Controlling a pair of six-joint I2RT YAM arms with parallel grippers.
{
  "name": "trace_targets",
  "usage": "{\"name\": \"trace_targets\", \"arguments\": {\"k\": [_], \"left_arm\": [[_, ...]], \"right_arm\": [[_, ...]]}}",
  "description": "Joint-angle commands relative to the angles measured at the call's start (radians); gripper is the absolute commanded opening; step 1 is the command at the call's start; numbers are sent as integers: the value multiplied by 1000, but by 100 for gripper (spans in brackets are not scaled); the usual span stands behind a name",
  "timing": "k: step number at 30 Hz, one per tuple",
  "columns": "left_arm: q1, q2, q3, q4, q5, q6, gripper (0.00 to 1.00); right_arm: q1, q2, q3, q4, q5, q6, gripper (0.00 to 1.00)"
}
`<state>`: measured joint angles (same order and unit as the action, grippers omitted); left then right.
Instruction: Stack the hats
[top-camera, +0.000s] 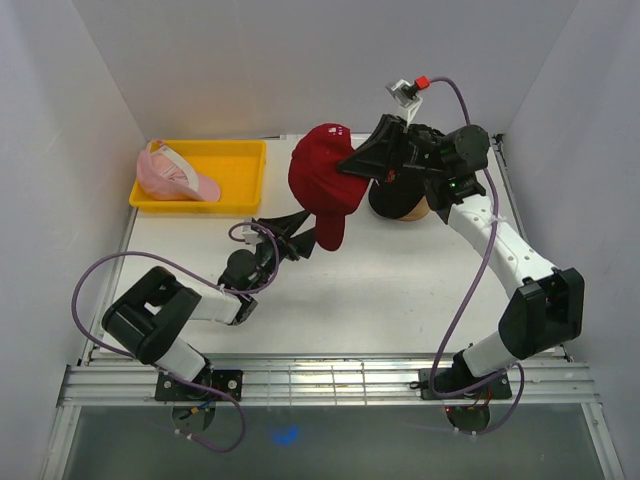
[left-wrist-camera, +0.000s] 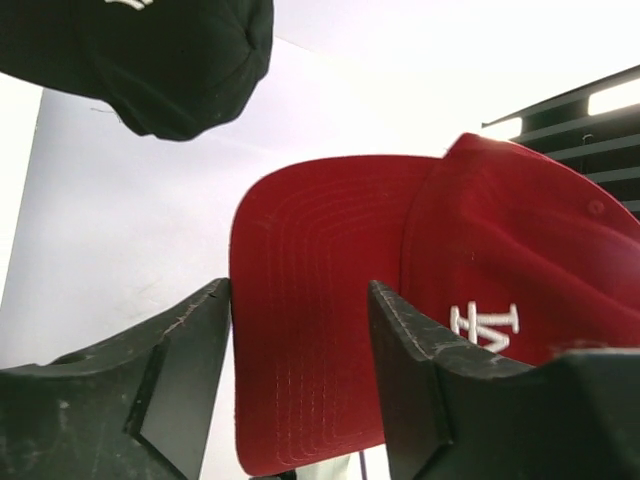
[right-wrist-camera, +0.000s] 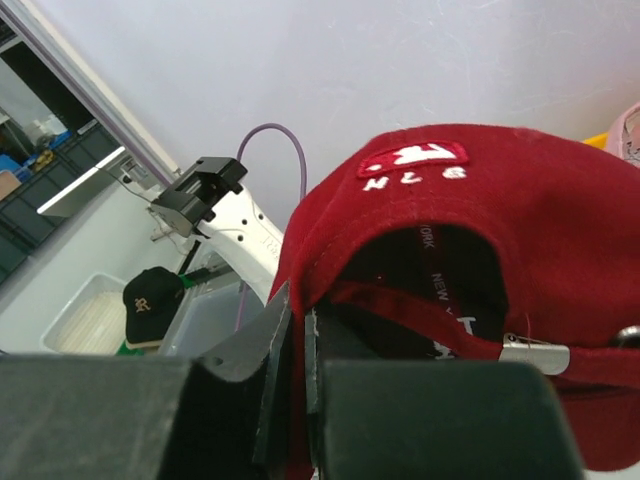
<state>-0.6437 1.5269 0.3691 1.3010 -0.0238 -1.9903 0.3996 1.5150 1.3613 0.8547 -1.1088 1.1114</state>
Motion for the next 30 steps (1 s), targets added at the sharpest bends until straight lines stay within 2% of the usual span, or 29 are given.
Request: {"name": "trace_targets", "arguments": {"k": [1, 4, 8, 13, 24, 30], "left_arm": [[13, -16, 11, 225, -18, -186, 65], [22, -28, 17, 224, -14, -185, 60], [33, -68, 14, 216, -11, -177, 54], [38, -114, 10, 192, -13, -163, 51], [44, -194, 39, 139, 22, -134, 49], [44, -241, 39, 107, 22, -125, 47]], "right_arm": [[4, -70, -45, -72, -2, -114, 8], [5, -99, -74, -130, 0, -183, 8], [4, -139, -99, -294, 17, -300, 8], [2, -154, -120, -382, 55, -367, 8], [1, -99, -68, -474, 113, -415, 8], [-2, -35, -39, -390, 113, -331, 8]]}}
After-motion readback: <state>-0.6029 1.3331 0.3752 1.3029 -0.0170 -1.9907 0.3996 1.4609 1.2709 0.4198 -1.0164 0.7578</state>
